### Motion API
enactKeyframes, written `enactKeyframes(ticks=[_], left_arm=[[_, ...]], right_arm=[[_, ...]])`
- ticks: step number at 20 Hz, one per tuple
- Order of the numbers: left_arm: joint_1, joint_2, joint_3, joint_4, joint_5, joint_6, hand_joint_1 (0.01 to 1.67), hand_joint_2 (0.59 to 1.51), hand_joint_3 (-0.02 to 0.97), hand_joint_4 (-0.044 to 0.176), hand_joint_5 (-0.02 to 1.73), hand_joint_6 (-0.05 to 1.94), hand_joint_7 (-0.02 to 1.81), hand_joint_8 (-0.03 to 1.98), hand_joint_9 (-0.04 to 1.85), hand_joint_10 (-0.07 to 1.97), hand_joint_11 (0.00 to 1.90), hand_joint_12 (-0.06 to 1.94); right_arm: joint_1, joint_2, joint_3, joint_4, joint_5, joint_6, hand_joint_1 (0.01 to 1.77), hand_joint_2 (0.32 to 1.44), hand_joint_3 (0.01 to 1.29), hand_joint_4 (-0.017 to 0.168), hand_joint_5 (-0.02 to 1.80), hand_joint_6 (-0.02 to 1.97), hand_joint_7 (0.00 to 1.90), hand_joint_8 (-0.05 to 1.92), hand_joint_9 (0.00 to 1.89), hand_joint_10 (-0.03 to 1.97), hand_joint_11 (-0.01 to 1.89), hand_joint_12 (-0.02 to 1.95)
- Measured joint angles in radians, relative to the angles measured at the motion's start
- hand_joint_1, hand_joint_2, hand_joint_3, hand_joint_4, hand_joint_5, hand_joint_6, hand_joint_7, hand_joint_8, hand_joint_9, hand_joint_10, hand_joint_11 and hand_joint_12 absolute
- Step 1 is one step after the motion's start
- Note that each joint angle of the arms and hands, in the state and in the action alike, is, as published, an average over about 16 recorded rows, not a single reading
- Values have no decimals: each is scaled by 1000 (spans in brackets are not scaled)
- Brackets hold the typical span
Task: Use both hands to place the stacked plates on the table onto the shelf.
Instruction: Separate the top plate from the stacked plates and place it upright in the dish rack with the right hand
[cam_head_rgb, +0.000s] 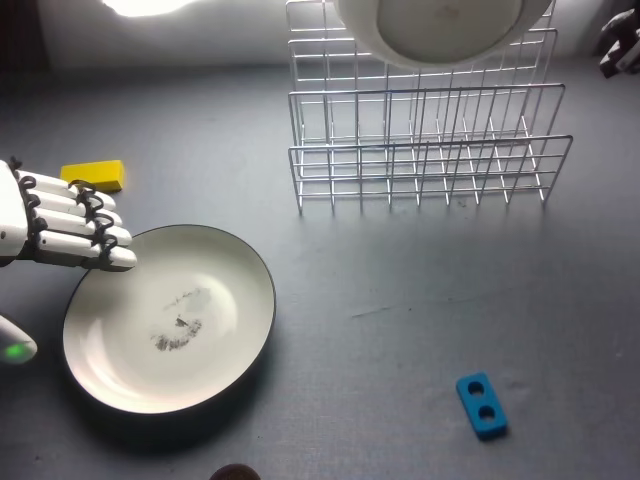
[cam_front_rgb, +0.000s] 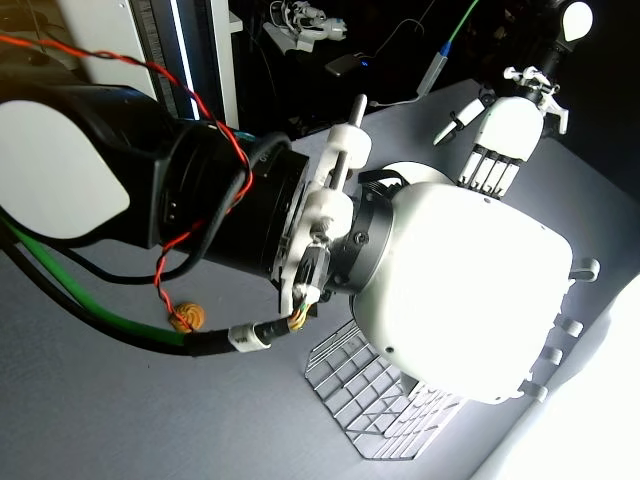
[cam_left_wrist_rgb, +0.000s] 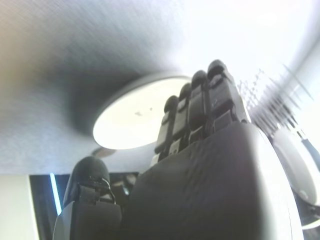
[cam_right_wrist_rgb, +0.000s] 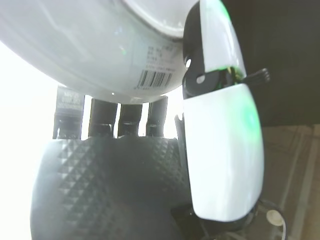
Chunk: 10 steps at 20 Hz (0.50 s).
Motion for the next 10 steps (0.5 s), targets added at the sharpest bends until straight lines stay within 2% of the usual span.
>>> enactKeyframes(ticks=[10], left_arm=[[22,-3,14,-9,2,5,17,1180,15,4,21,12,0,-7,21,8,16,-12]], right_arm=[[-36,-39,54,-10,-16,89,1217,991,19,16,934,998,1060,848,1309,23,895,1120]])
